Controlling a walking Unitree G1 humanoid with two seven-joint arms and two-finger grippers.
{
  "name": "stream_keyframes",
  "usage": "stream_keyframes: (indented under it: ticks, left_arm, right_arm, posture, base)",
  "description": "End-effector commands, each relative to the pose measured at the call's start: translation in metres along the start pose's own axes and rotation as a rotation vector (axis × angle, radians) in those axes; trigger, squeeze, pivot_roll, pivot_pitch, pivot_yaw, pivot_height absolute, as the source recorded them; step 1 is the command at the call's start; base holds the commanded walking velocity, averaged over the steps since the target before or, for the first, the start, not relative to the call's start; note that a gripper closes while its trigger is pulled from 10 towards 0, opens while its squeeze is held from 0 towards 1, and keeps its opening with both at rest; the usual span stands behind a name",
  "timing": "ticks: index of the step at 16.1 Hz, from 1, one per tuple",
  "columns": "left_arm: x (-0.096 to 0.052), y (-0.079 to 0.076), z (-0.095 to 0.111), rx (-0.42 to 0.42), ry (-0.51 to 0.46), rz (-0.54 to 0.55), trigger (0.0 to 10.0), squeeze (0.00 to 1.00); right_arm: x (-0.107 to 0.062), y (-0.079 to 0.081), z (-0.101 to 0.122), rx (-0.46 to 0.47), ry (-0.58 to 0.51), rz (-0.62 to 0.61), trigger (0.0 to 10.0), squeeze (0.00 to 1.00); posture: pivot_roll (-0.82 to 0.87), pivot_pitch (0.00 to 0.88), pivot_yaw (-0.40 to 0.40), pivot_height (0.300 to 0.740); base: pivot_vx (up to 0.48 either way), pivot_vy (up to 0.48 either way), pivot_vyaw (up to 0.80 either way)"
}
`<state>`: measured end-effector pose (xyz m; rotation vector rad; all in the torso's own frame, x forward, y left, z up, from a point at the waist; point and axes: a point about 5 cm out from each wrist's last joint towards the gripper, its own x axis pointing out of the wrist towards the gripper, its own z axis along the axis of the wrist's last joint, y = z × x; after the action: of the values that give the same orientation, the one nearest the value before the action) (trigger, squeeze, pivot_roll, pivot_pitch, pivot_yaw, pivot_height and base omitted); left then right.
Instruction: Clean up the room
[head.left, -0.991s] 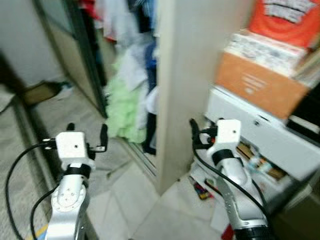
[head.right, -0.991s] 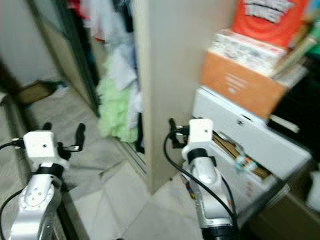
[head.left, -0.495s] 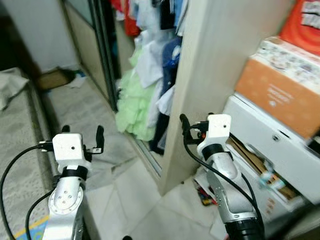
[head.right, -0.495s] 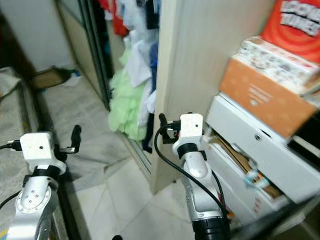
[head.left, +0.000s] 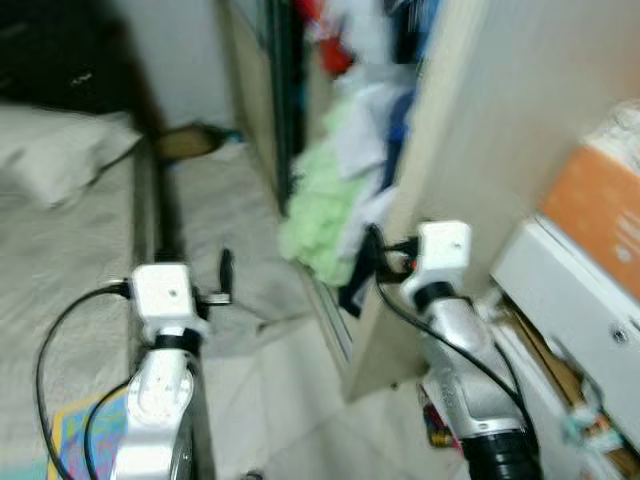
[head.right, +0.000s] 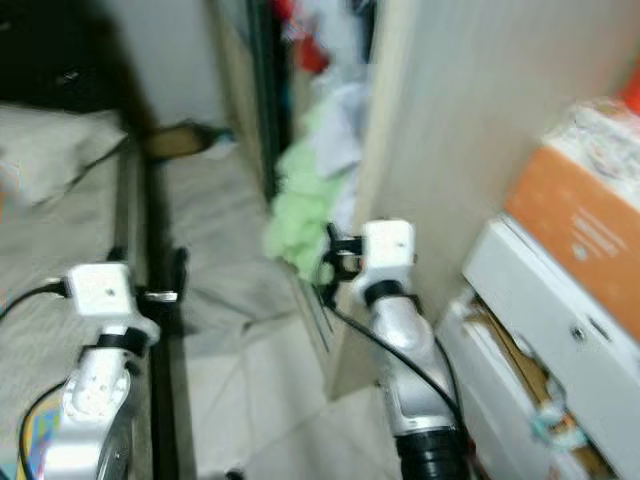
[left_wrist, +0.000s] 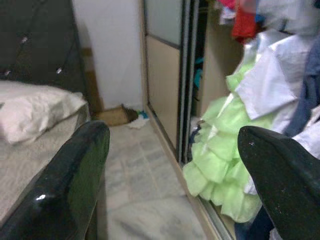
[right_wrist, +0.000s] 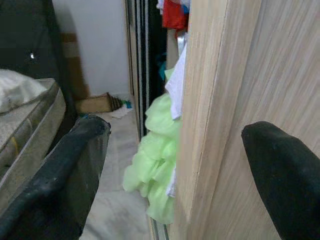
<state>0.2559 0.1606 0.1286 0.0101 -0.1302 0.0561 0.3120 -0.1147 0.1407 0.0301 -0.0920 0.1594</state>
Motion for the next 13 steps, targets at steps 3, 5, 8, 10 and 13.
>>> stream_keyframes:
  ticks: [3,5,8,10,13]
  left_arm:
    - [0.000,0.007,0.001,0.025,-0.003,0.048,10.0,0.00]
    - [-0.002,0.010,0.000,0.042,-0.001,0.056,10.0,0.00]
    - [-0.002,0.009,0.000,0.044,-0.002,0.054,10.0,0.00]
    - [-0.002,0.006,-0.001,0.039,-0.003,0.038,10.0,0.00]
    - [-0.001,0.006,0.000,0.039,-0.005,0.039,10.0,0.00]
  right_arm:
    - [0.002,0.006,0.005,0.000,-0.017,0.026,10.0,0.00]
    - [0.002,0.005,0.005,-0.005,-0.018,0.030,10.0,0.00]
    - [0.002,0.007,0.005,-0.003,-0.017,0.032,10.0,0.00]
    - [0.001,0.002,0.006,-0.030,-0.024,0.002,10.0,0.00]
    - [-0.015,-0.019,0.000,-0.053,0.000,-0.048,10.0,0.00]
  posture:
    - [-0.04,0.097,-0.093,0.740]
    - [-0.04,0.092,-0.093,0.740]
    - [-0.03,0.088,-0.092,0.740]
    - [-0.03,0.086,-0.092,0.740]
    - [-0.04,0.091,-0.088,0.740]
  base:
    - [0.000,0.000,0.80]
    - [0.000,0.000,0.80]
    - [0.000,0.000,0.80]
    - [0.000,0.000,0.31]
    - [0.000,0.000,0.00]
